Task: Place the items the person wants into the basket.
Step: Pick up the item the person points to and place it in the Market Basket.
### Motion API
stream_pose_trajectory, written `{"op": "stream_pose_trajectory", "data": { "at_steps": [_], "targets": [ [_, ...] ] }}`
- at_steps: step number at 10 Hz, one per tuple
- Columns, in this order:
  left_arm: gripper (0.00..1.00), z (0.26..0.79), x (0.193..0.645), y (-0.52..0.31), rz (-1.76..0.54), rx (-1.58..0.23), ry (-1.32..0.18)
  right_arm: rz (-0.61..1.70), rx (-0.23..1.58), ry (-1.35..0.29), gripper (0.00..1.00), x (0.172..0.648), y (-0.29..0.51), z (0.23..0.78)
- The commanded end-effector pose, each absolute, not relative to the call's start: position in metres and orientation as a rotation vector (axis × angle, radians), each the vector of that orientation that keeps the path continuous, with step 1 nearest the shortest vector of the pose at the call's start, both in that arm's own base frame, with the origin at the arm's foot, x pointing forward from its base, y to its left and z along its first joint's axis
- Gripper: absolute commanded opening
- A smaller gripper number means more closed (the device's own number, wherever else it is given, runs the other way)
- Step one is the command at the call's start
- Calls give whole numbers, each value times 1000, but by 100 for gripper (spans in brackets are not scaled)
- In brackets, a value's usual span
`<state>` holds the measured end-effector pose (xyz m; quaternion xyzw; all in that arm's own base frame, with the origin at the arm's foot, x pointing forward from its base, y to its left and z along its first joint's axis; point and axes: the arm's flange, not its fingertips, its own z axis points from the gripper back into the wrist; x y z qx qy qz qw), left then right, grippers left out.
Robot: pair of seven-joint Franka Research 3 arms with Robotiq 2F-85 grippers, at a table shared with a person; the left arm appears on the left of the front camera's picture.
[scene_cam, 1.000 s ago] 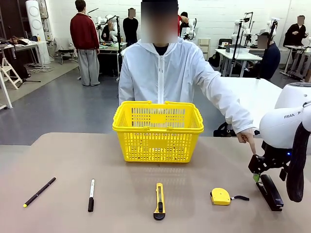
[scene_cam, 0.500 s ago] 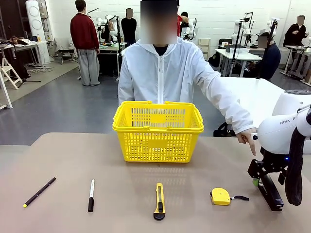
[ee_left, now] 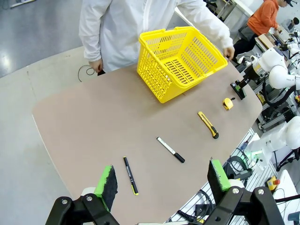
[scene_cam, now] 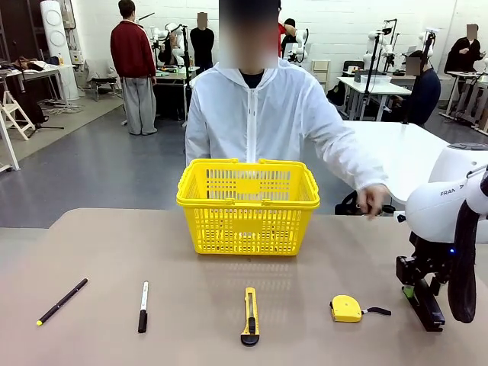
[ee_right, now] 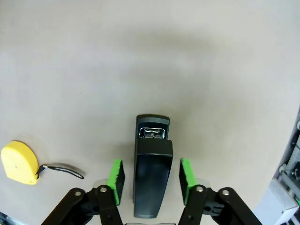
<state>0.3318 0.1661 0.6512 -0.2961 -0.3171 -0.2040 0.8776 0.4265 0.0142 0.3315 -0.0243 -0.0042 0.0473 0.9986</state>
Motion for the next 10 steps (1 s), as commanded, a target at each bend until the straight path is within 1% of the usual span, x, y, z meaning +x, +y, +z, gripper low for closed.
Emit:
{"op": "stream_pose_trajectory", "data": {
  "at_steps": [1,2,3,4,6,7,8,10],
  "targets": [
    [100,651,332,167,-444,-631,-673,102,-31,14,0,428,10,332],
    [100,651,332,167,-444,-631,-673,98,-32,19,13,428,10,333],
    [100,651,332,167,-444,-631,-673,90,-30,25,3,428,10,333],
    [100,651,332,167,-444,-631,-673,83,-29,27,0,428,9,333],
    [100,651,332,167,-444,-631,-673,39,-3,20,0,428,12,343],
    [100,651,332,167,-444,-631,-673,51,36,42,20,425,17,363],
    [100,651,332,167,-444,-631,-673,54,41,-20,20,421,24,402],
    [100,651,332,167,-444,-631,-673,108,53,-71,20,424,44,489]
  ]
}}
